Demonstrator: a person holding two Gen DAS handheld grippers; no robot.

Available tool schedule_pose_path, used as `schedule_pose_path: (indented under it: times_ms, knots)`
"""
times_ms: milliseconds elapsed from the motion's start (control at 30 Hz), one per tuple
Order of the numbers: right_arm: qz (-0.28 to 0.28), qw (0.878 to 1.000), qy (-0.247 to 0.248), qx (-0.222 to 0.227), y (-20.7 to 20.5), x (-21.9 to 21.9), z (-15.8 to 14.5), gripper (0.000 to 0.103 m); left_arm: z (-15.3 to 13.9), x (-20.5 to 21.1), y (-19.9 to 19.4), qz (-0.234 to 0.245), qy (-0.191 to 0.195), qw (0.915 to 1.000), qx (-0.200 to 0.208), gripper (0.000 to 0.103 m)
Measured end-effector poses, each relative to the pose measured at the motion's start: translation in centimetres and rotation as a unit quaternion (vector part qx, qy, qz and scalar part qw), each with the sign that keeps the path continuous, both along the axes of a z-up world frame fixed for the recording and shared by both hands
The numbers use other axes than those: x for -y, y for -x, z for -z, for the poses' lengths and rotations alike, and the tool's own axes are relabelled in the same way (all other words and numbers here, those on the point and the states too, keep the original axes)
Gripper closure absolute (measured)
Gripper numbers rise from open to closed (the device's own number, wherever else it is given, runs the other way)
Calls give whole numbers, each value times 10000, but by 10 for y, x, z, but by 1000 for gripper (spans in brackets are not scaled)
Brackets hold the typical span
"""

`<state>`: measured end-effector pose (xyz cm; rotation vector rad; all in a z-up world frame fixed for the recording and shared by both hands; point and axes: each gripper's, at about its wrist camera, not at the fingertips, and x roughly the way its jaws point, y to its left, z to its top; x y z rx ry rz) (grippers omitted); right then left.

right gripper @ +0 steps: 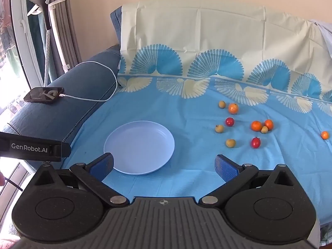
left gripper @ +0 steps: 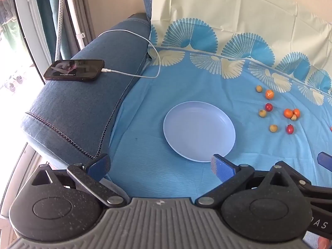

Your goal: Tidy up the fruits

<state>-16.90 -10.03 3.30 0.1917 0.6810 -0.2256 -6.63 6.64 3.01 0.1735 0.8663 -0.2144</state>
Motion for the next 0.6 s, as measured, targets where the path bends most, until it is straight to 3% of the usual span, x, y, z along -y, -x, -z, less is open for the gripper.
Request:
schedule_pose_path:
  times_ms: [600]
  knots:
    - [-2,10000,-55,-6,-3,3,0,0,0,0,-2,-16,-61,10000,-33,0]
